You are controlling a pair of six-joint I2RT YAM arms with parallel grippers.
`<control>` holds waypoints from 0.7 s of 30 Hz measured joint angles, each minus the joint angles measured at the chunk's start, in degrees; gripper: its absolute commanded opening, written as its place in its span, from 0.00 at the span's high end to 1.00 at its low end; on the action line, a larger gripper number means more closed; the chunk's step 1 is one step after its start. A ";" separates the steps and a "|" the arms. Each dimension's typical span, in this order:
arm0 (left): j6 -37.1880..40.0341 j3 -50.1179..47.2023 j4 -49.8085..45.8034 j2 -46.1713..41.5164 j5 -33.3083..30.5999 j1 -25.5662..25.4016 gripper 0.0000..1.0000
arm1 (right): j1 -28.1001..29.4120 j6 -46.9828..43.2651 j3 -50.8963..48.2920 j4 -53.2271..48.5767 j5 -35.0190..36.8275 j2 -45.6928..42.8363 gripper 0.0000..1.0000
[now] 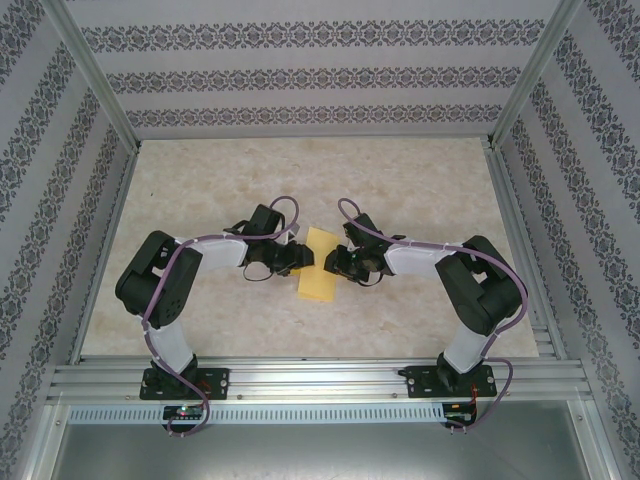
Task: Fold a paper plane with a square sheet of paper (pick it up from the middle)
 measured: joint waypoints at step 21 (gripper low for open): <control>-1.49 3.91 0.81 2.75 0.61 0.02 0.77 | 23.12 -13.90 -9.27 3.52 27.21 -20.35 0.36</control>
